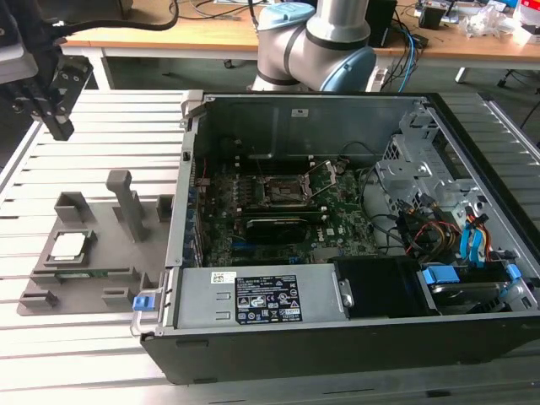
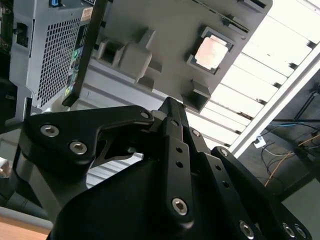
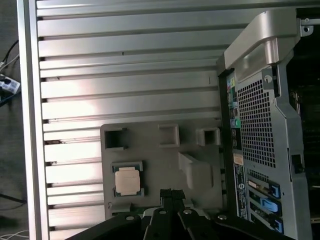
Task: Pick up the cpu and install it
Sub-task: 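Reach for the cpu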
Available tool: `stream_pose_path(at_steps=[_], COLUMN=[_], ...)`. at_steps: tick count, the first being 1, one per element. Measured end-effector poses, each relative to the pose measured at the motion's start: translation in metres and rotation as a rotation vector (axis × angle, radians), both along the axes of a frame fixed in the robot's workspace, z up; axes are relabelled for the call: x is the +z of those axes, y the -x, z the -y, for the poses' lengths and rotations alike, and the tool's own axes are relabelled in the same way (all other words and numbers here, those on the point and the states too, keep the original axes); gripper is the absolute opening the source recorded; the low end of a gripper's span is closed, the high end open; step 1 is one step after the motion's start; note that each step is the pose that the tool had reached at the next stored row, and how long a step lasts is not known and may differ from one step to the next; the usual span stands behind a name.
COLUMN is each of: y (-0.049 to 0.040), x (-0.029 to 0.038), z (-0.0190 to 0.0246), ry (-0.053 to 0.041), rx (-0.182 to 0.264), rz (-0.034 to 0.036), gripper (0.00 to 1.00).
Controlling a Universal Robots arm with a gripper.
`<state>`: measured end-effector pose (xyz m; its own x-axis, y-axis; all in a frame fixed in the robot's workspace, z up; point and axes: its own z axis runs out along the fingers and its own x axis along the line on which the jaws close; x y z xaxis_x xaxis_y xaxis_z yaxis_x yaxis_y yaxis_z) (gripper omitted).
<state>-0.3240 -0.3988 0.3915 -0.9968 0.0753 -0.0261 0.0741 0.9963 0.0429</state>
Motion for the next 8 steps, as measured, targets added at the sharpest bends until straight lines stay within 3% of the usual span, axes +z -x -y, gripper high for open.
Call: stream_pose_path(at_steps=[2, 3, 8], y=[0.0051, 0.0162, 0.0320], x=[-0.0002, -0.0004, -0.0013], z=[0.0000, 0.0000, 0.0000], ry=[0.0002, 0.0008, 0.0011], rx=[0.000, 0.000, 0.000], rz=[0.0001, 0.0000, 0.0000], gripper=[0.11, 0.11, 0.11])
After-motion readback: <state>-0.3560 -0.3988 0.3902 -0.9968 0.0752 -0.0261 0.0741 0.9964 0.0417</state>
